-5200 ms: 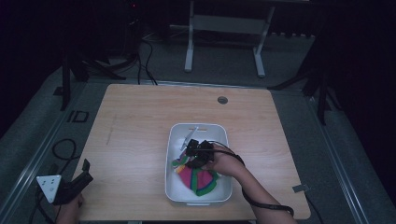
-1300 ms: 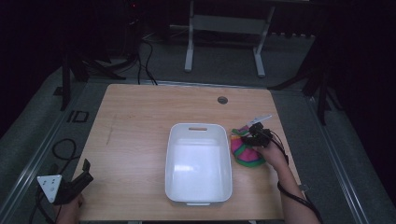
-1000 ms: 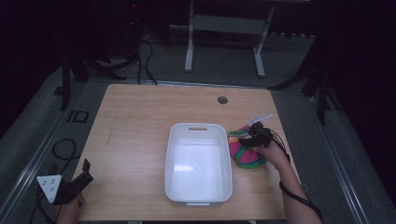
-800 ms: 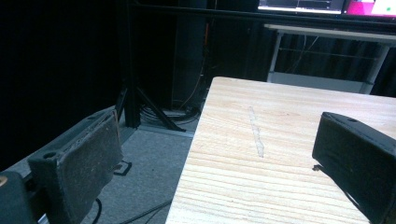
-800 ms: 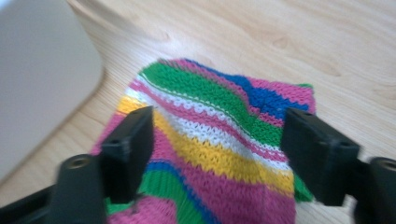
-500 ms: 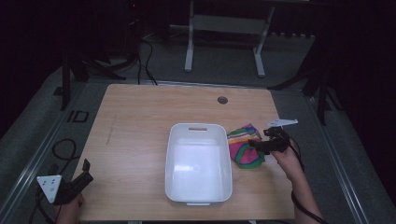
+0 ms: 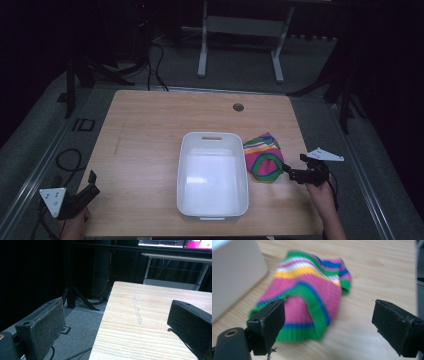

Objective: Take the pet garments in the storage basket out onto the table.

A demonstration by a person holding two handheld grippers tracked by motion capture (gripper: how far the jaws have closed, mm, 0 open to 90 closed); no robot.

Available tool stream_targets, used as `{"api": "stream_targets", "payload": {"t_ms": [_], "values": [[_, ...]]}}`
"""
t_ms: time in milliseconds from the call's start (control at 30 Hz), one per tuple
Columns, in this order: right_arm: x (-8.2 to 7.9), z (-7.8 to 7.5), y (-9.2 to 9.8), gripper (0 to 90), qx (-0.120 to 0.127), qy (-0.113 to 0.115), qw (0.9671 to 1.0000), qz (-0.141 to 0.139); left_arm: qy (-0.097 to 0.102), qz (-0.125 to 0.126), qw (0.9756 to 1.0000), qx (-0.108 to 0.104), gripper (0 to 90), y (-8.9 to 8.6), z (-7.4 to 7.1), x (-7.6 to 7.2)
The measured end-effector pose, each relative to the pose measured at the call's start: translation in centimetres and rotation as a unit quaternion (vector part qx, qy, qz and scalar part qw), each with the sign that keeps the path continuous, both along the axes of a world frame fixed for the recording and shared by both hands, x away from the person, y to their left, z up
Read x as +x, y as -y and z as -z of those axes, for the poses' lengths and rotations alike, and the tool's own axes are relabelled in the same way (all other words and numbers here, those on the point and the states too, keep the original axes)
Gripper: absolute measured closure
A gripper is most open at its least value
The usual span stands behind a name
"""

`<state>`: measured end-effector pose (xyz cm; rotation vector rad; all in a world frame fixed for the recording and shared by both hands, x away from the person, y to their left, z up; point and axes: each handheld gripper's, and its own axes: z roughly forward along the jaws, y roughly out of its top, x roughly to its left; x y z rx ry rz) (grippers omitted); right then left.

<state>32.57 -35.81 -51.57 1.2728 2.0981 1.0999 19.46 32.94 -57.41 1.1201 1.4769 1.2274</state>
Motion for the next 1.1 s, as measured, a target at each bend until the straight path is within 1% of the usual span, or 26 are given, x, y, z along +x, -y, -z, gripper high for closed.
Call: {"api": "stream_targets", "payload": {"t_ms": [67, 100, 167, 267, 300, 333, 367, 400, 433, 467, 500, 567, 600, 633, 667, 767, 867, 900, 967, 1100], "values": [[-0.8, 0.5, 0.6, 11.3, 0.005, 0.005, 0.9999, 0.012, 0.0, 0.0, 1.0, 0.0, 1.9, 0.0, 0.0, 0.0], [-1.4, 0.8, 0.9, 11.3, 0.008, 0.011, 0.9996, 0.023, 0.001, 0.0, 1.0, 0.0, 1.8, 0.0, 0.0, 0.0], [-2.1, 1.1, 1.4, 11.3, 0.006, 0.018, 0.9992, 0.035, 0.001, 0.0, 1.0, 0.0, 1.9, 0.0, 0.0, 0.0], [-3.3, 1.8, 2.3, 11.3, 0.007, 0.026, 0.9979, 0.059, 0.0, 0.0, 1.0, 0.001, 1.9, 0.0, 0.0, 0.0], [-3.7, 1.9, 2.6, 11.3, 0.011, 0.028, 0.9973, 0.067, -0.001, 0.0, 1.0, 0.002, 1.8, 0.0, 0.0, 0.0], [-3.7, 1.9, 2.6, 11.3, 0.011, 0.028, 0.9973, 0.067, -0.001, 0.0, 1.0, 0.002, 1.9, 0.0, 0.0, 0.0], [-4.1, 2.1, 2.8, 11.3, 0.016, 0.029, 0.9969, 0.071, -0.001, 0.0, 1.0, 0.002, 1.9, 0.0, 0.0, 0.0], [-5.1, 2.6, 3.4, 11.3, 0.023, 0.036, 0.9953, 0.086, 0.0, 0.0, 1.0, 0.002, 1.9, 0.0, 0.0, 0.0], [-5.1, 2.6, 3.4, 11.3, 0.023, 0.036, 0.9953, 0.086, 0.0, 0.0, 1.0, 0.002, 1.9, 0.0, 0.0, 0.0], [-5.8, 2.8, 3.7, 11.3, 0.021, 0.045, 0.994, 0.097, 0.0, 0.0, 1.0, 0.002, 1.8, 0.0, 0.0, 0.0], [-5.8, 2.8, 3.7, 11.3, 0.021, 0.045, 0.994, 0.097, -0.001, 0.0, 1.0, 0.002, 1.8, 0.0, 0.0, 0.0], [-6.7, 3.2, 4.1, 11.3, 0.024, 0.058, 0.9917, 0.112, 0.0, -0.001, 1.0, 0.001, 1.8, 0.0, 0.0, 0.0], [-6.7, 3.2, 4.1, 11.3, 0.024, 0.058, 0.9917, 0.112, 0.0, -0.001, 1.0, 0.001, 1.9, 0.0, 0.0, 0.0], [-7.3, 3.4, 4.4, 11.3, 0.036, 0.066, 0.9902, 0.118, 0.0, -0.001, 1.0, 0.001, 1.9, 0.0, 0.0, 0.0], [-7.3, 3.4, 4.4, 11.3, 0.036, 0.066, 0.9902, 0.118, 0.0, -0.001, 1.0, 0.001, 1.9, 0.0, 0.0, 0.0], [-7.9, 3.6, 4.9, 11.3, 0.041, 0.087, 0.9872, 0.128, 0.003, -0.003, 1.0, 0.001, 1.9, 0.1, 0.0, 0.0], [-8.1, 3.6, 5.2, 11.3, 0.053, 0.1, 0.9836, 0.141, 0.002, -0.003, 1.0, 0.001, 1.8, 0.1, 0.0, 0.0], [-8.2, 3.6, 5.4, 11.3, 0.058, 0.099, 0.983, 0.144, 0.002, -0.002, 1.0, 0.001, 1.8, 0.1, 0.0, 0.0], [-8.1, 3.7, 5.4, 11.3, 0.058, 0.097, 0.9824, 0.148, 0.002, -0.002, 1.0, 0.001, 1.9, 0.1, 0.0, 0.0], [-8.0, 3.8, 5.3, 11.4, 0.05, 0.093, 0.9832, 0.149, 0.002, -0.002, 1.0, 0.002, 1.8, 0.1, 0.0, 0.0]]}}
